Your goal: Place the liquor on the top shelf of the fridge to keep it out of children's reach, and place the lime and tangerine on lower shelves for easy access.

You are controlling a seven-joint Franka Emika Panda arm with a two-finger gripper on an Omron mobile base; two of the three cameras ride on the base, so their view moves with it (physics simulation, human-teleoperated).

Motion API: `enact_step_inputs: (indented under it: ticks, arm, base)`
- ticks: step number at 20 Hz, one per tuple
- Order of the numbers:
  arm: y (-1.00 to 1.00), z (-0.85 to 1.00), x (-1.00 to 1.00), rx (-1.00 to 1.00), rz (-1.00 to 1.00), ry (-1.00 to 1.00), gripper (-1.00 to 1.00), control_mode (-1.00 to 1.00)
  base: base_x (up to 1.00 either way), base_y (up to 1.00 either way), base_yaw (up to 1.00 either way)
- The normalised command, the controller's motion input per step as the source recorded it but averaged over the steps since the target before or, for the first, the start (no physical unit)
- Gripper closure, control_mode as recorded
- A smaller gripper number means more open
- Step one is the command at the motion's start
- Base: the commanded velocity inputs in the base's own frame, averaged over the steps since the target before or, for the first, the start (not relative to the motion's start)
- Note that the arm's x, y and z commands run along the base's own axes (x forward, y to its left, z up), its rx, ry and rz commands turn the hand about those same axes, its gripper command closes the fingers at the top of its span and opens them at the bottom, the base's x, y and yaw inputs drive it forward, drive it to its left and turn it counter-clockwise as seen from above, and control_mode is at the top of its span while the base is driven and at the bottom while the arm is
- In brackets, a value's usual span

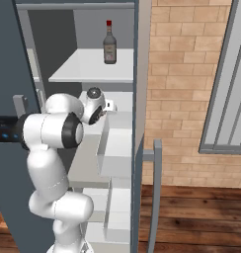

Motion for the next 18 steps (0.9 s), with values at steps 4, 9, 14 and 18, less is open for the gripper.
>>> enact_step_inputs:
  ticks: [4, 9, 14, 18]
  arm:
    - [-0.1, 0.17, -1.0, -0.01, 0.0, 0.0, -1.0, -1.0]
    - [-0.06, 0.35, -1.0, -0.02, 0.0, -0.03, -1.0, -1.0]
    - [0.0, 0.73, -1.0, -0.03, 0.0, -0.14, -1.0, -1.0]
    - [0.0, 0.76, -1.0, -0.06, 0.0, -0.08, -1.0, -1.0]
  base:
    - [0.0, 0.0, 0.0]
    - [0.0, 0.0, 0.0]
    - [0.0, 0.0, 0.0]
    - [0.0, 0.0, 0.0]
